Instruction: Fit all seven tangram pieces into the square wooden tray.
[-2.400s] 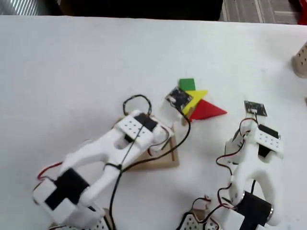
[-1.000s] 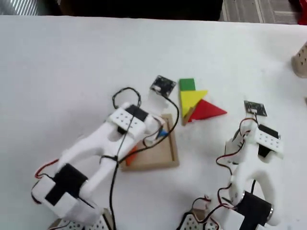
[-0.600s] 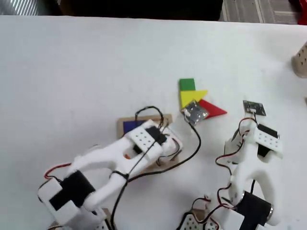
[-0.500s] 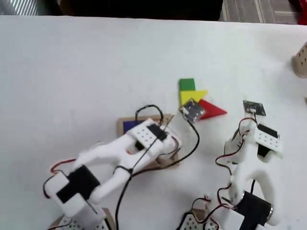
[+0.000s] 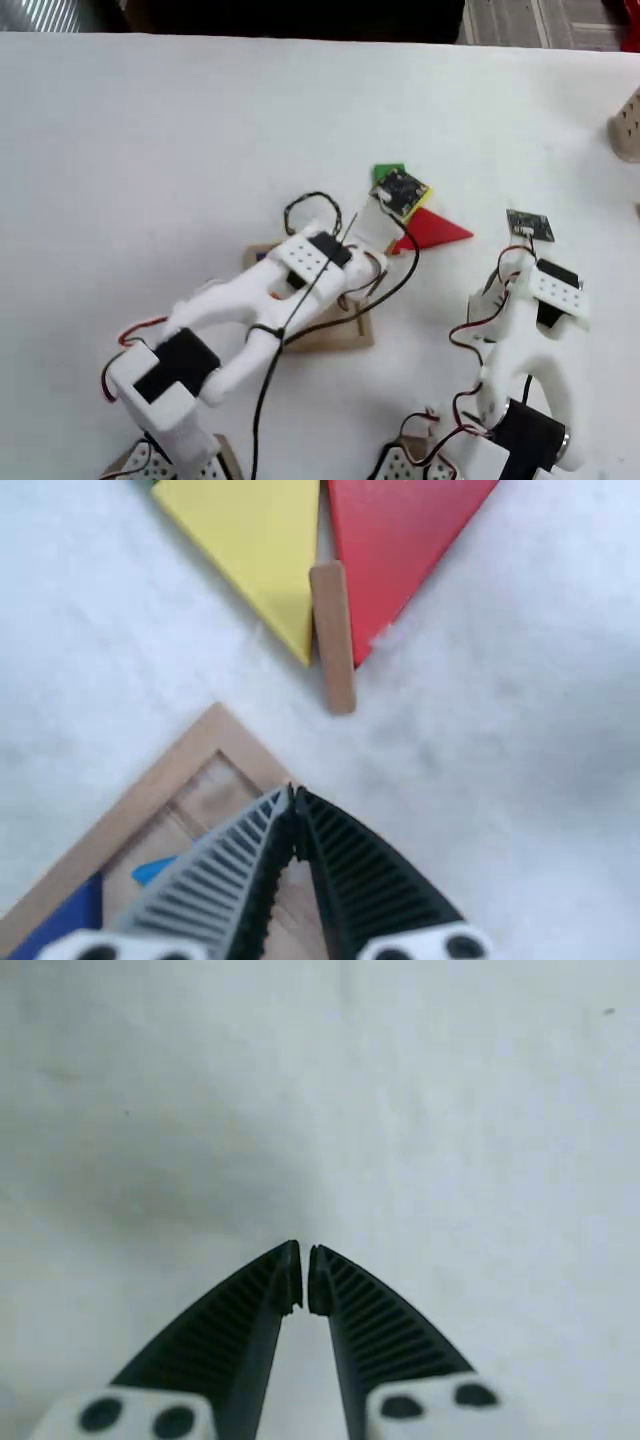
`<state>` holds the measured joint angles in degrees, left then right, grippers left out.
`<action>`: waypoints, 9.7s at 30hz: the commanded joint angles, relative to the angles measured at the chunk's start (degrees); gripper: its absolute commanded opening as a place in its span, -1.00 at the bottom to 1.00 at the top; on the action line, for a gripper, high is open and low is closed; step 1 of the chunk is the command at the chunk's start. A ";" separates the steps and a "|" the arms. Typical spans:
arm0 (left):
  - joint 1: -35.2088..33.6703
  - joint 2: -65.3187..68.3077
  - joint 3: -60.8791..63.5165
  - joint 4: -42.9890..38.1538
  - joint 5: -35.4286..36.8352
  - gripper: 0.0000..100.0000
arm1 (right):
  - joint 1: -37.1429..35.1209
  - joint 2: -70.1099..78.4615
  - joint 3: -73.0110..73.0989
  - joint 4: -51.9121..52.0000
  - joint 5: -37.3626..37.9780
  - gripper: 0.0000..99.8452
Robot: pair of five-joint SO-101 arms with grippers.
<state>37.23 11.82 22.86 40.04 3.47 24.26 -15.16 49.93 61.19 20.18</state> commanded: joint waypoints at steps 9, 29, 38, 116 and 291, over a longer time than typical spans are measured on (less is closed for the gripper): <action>1.80 -2.24 -2.90 4.92 0.44 -0.95 | -0.75 -0.40 0.18 -0.57 2.37 -0.97; -4.62 8.92 -13.19 7.47 0.79 -0.95 | -0.84 -0.40 0.26 -0.57 2.37 -0.97; -2.86 -9.98 -3.25 12.31 0.44 -0.95 | -0.84 -0.40 0.26 -0.66 2.37 -0.97; -50.77 -36.70 39.38 -21.36 -0.44 -0.95 | -3.38 -0.92 1.93 -2.51 2.64 -0.97; -47.78 -22.11 23.30 -1.49 -17.76 -0.94 | -4.53 -3.38 4.22 -6.29 2.55 -0.96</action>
<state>-10.15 -10.33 48.97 39.60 -14.46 19.87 -16.92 56.09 55.82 22.29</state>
